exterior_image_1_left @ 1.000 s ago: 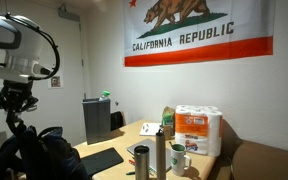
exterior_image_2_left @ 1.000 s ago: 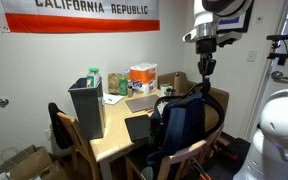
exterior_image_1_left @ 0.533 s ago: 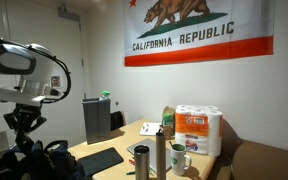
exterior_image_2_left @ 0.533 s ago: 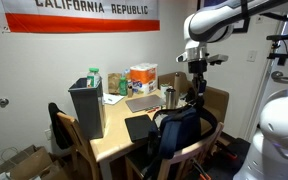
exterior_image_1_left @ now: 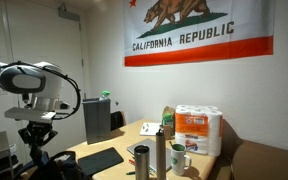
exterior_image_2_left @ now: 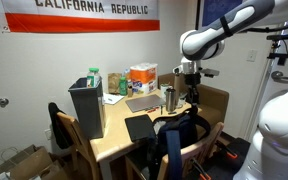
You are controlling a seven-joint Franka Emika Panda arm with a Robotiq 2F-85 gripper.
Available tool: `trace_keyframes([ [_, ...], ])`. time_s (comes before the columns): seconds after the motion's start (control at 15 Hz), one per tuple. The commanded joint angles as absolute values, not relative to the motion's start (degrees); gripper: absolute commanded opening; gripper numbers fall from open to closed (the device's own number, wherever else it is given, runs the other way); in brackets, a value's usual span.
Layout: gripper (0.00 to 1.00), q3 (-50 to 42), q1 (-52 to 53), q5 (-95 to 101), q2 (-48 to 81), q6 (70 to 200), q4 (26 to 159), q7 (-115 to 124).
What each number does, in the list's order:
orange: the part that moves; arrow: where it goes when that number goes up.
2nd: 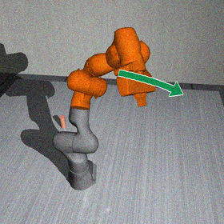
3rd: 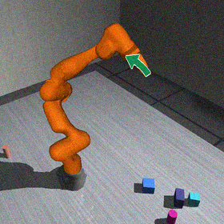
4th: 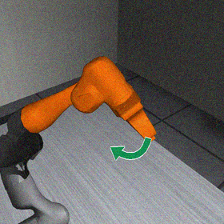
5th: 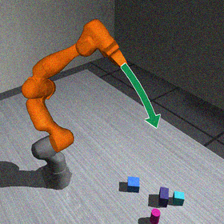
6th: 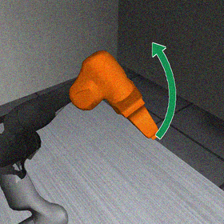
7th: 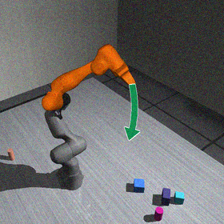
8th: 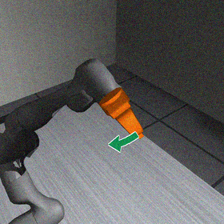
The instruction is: Move the backpack from the table to the seat of the chair
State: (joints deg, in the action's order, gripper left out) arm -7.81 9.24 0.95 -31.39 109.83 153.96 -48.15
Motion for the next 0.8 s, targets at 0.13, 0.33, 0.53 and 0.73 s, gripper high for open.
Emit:
trace_keyframes([
  [0.13,0.02,-7.22,6.66,3.56,-29.29,110.83,154.38,-48.98],
  [0.33,0.02,-7.02,6.32,4.26,-28.76,111.87,154.62,-48.98],
  [0.53,0.34,-6.57,6.23,4.24,-28.7,111.97,154.13,-47.88],
  [0.73,0.54,-6.15,6.02,4.61,-29.25,111.56,153.59,-47.13],
])
